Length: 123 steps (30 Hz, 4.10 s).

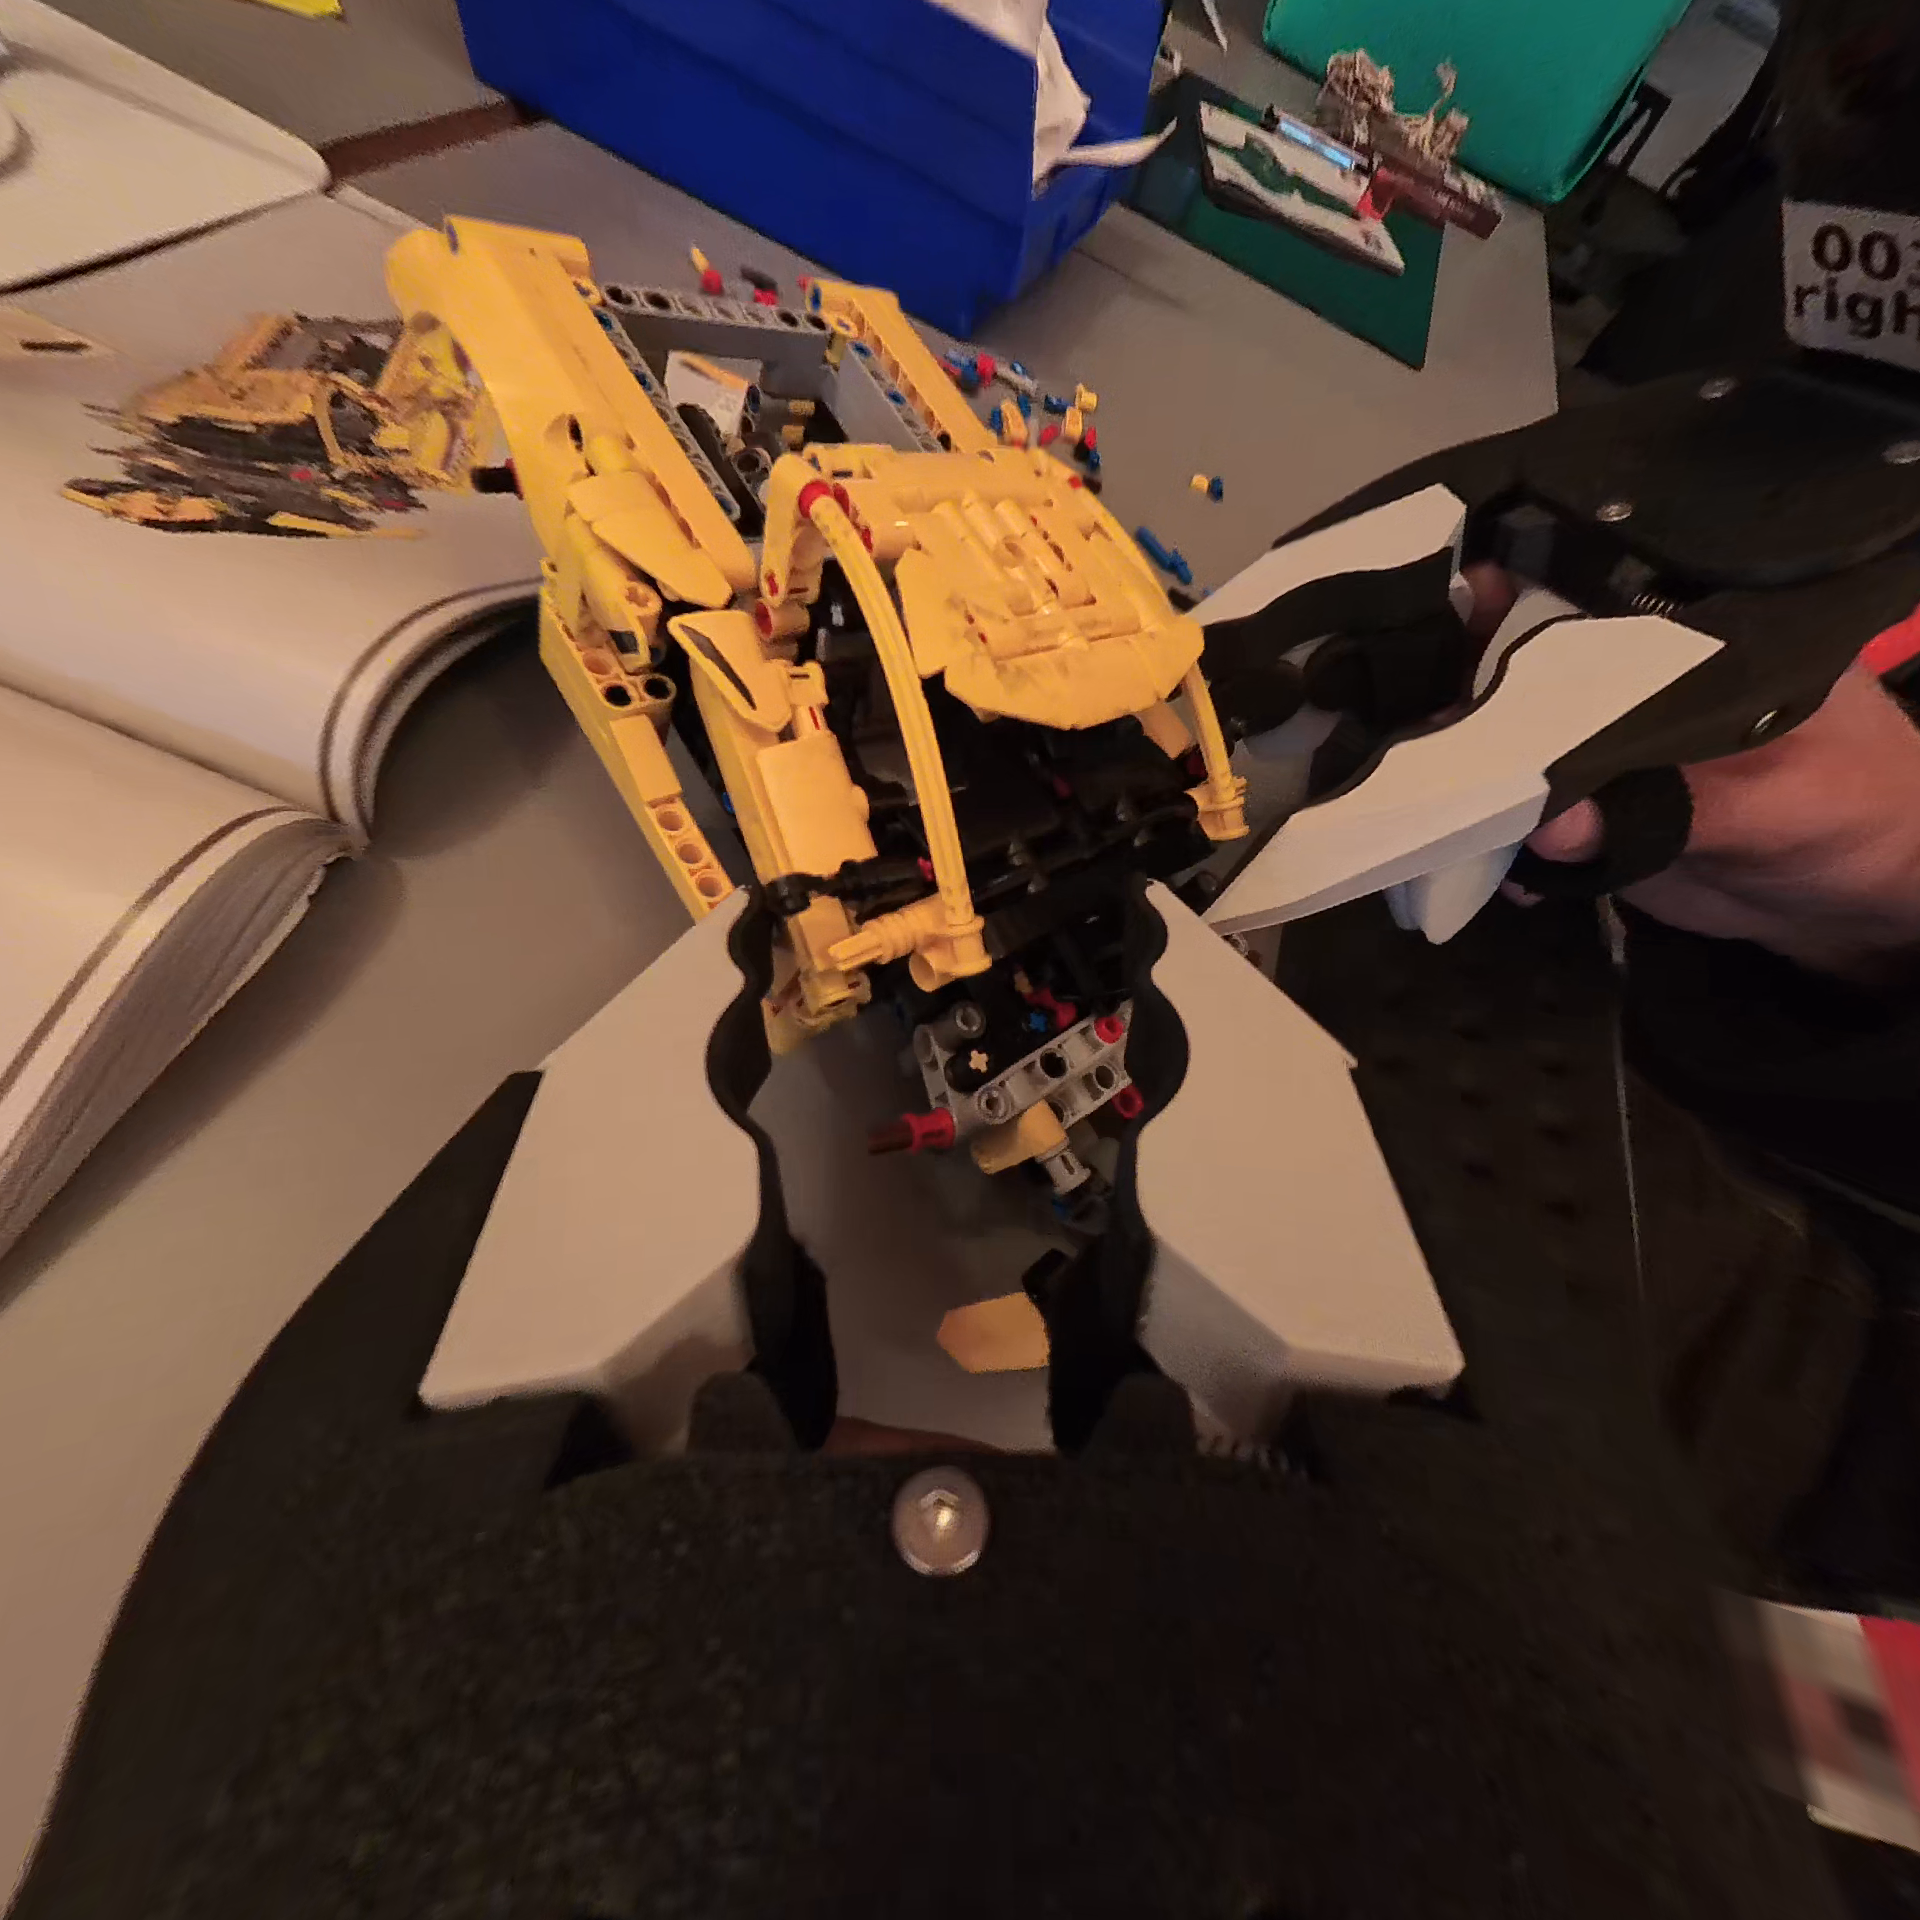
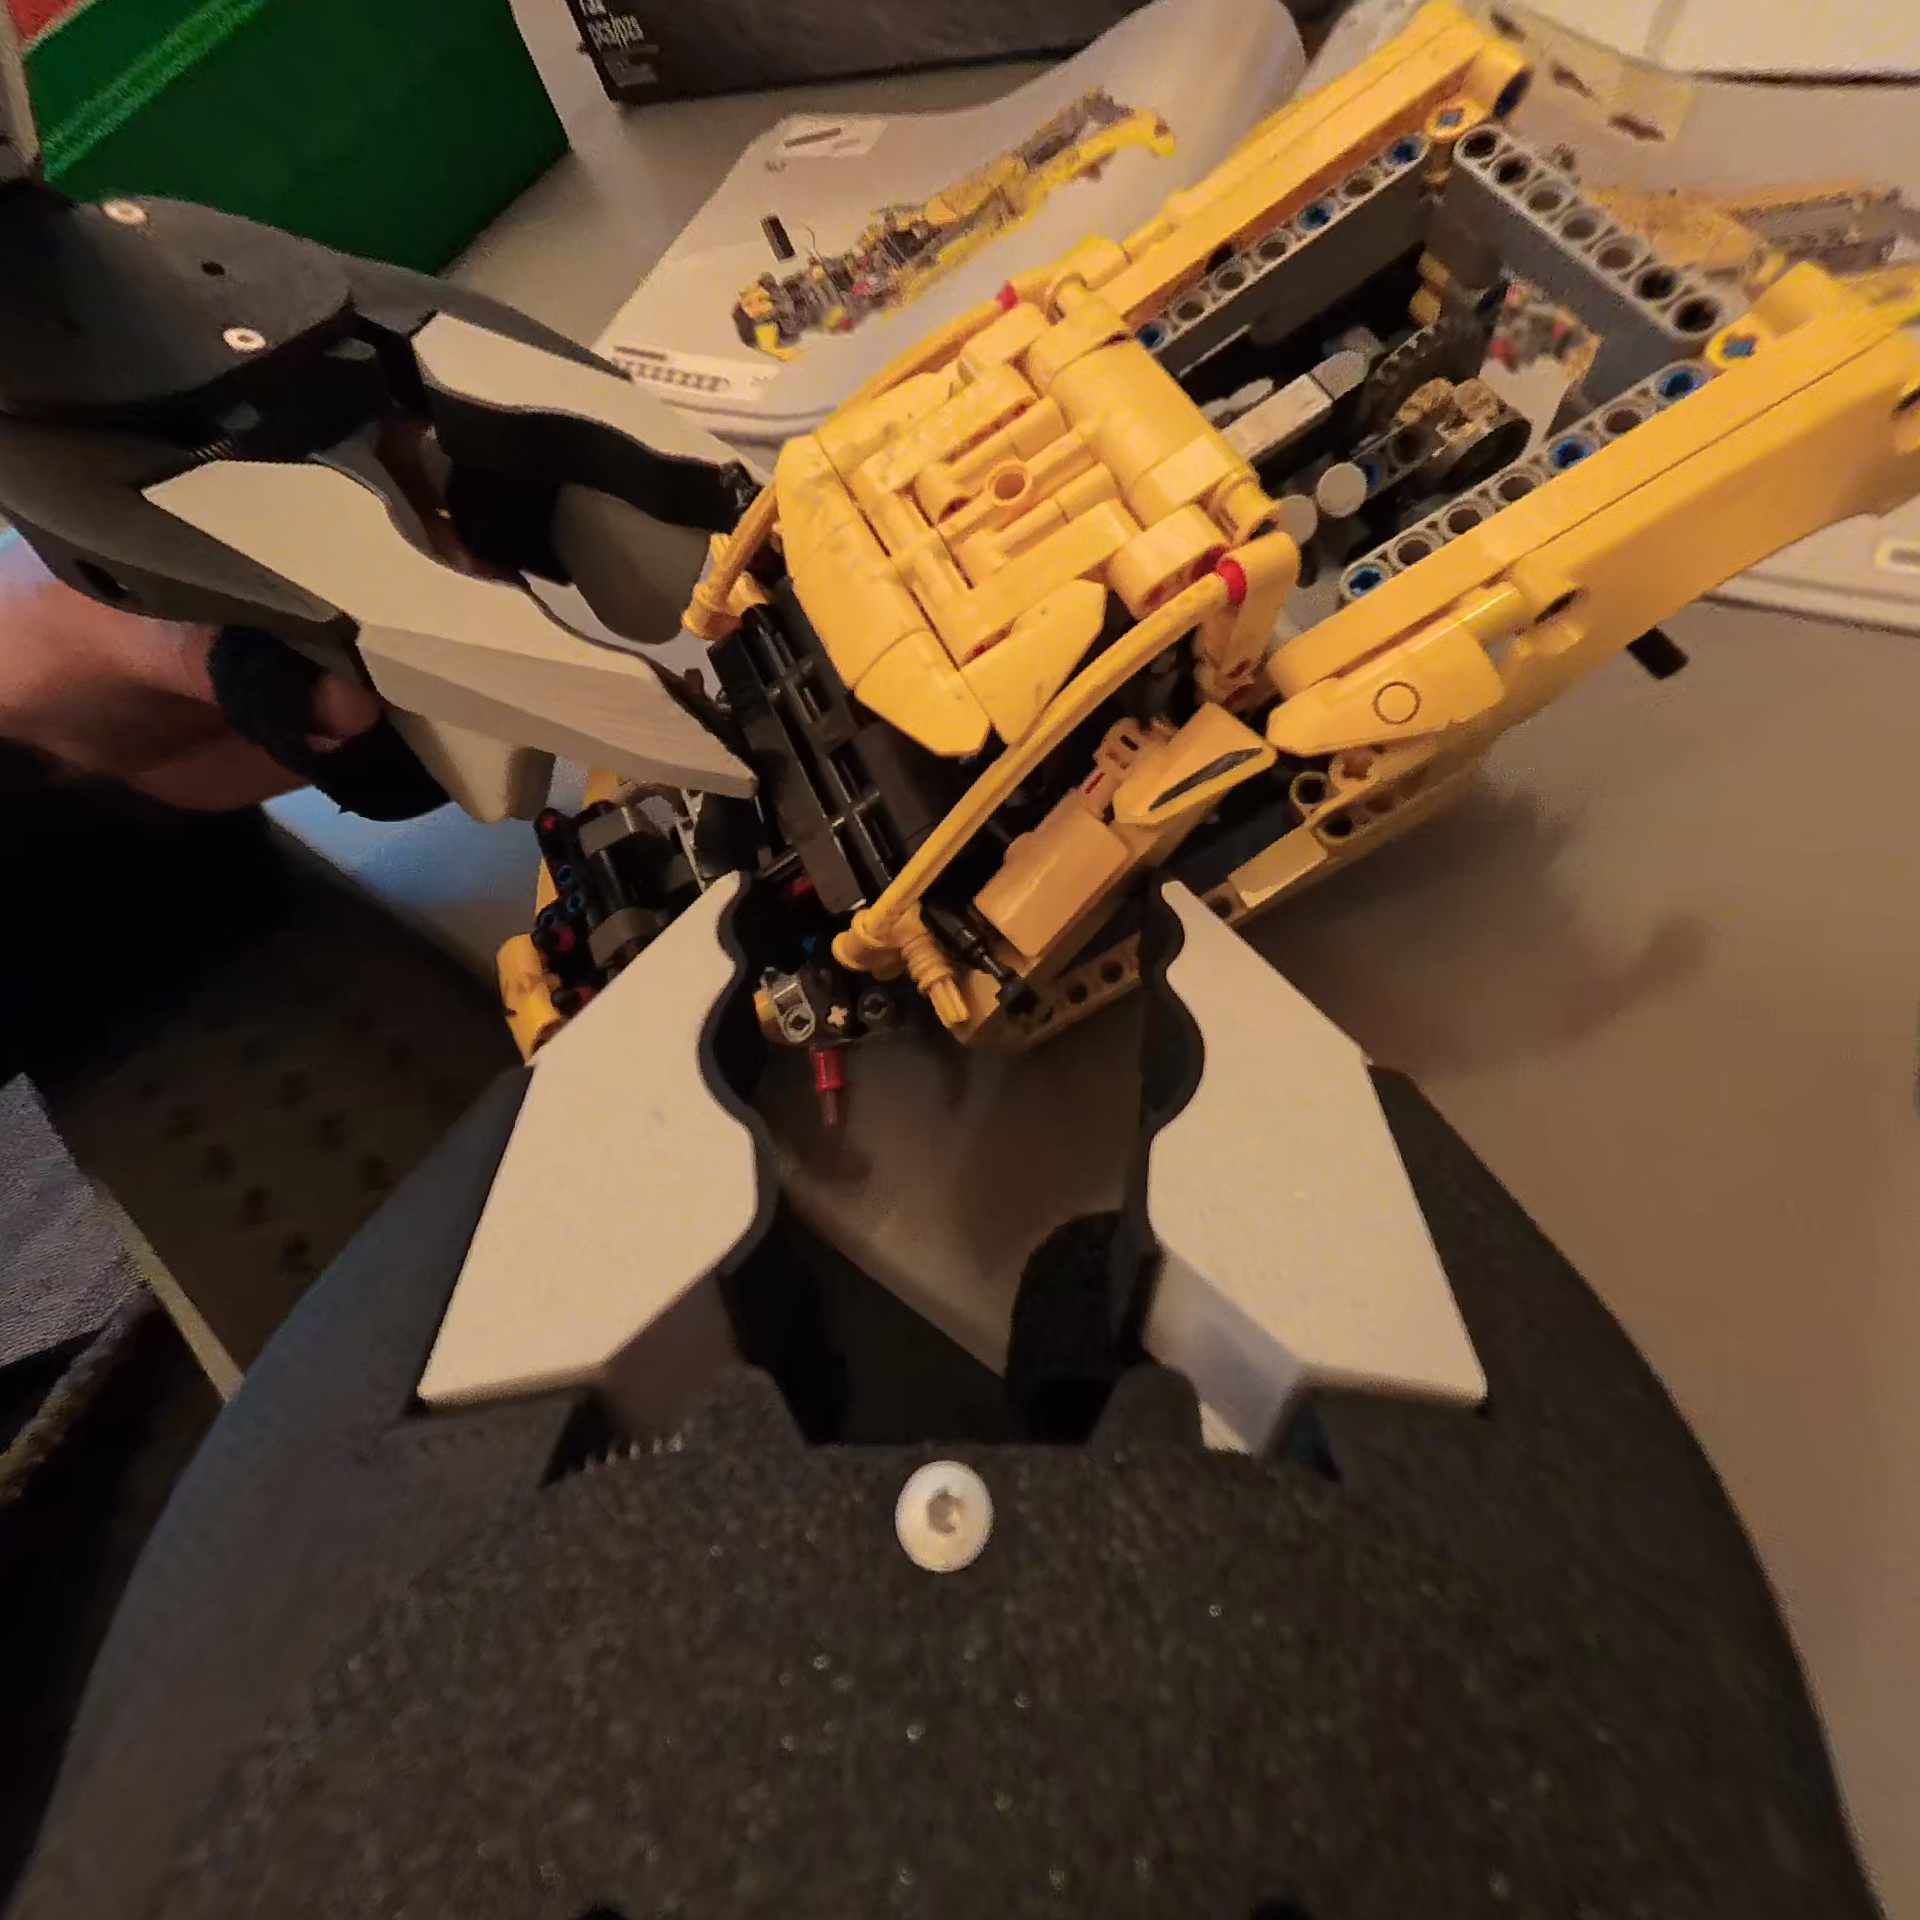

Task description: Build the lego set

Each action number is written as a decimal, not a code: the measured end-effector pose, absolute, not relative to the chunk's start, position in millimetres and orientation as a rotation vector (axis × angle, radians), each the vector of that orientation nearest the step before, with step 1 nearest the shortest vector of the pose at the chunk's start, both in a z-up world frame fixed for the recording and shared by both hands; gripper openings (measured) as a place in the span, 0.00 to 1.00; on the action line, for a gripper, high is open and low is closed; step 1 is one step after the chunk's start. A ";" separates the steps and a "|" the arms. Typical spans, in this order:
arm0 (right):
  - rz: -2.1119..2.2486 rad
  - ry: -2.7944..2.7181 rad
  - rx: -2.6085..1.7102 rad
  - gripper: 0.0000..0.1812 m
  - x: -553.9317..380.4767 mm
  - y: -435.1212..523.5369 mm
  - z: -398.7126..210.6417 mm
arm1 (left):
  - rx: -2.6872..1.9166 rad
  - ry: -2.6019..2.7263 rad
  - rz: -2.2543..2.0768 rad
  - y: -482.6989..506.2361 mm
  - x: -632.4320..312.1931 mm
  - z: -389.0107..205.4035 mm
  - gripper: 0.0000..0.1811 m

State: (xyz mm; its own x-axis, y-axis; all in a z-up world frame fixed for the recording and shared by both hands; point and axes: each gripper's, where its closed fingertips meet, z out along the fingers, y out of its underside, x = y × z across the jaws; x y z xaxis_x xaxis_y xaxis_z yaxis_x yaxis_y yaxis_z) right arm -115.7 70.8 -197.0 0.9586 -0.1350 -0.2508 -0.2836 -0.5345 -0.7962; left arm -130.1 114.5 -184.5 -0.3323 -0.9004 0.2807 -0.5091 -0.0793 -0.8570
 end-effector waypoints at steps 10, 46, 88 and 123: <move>0.172 -0.048 -2.243 0.39 -133.6 135.3 -170.5 | -1.557 1.512 -1.313 174.6 -159.8 -163.1 0.38; 1.082 0.323 -2.179 0.03 -101.1 208.9 -205.2 | -1.879 1.383 -1.150 222.6 -180.6 -223.2 0.36; 0.285 -0.562 -2.092 0.19 -119.3 180.2 -212.2 | -1.878 1.395 -1.148 222.4 -181.8 -223.5 0.36; 0.382 -0.525 -2.094 0.39 -121.2 185.1 -221.0 | -1.880 1.378 -1.215 225.0 -182.6 -221.1 0.36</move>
